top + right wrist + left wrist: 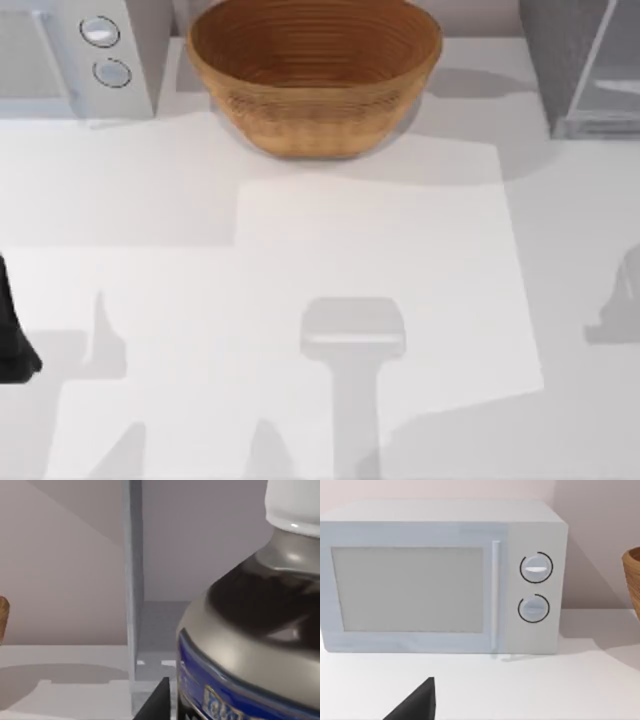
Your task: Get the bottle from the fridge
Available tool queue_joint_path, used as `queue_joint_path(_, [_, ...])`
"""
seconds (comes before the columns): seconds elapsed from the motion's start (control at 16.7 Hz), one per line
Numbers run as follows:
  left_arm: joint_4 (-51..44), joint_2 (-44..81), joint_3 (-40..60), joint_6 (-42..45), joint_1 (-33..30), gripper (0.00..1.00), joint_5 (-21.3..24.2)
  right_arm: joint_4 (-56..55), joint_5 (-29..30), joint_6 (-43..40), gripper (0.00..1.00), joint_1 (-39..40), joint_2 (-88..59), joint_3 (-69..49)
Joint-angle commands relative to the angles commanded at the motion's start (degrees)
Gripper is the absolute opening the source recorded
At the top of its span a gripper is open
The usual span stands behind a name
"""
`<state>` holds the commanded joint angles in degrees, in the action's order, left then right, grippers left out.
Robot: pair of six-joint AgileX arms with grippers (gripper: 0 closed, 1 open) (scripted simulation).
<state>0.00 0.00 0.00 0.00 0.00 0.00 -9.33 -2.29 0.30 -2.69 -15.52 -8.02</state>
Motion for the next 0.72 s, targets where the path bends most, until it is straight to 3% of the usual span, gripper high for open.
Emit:
queue_joint_path(0.3, [0.0, 0.0, 0.0, 0.0, 0.0, 1.00, 0.0, 8.5, 2.1, -0.3, 0.00, 2.4, 14.1, 7.3])
queue_joint_path(0.72, [0.0, 0.0, 0.0, 0.0, 0.0, 1.00, 0.0, 9.2, 2.2, -0.2, 0.00, 2.5, 15.3, 7.9])
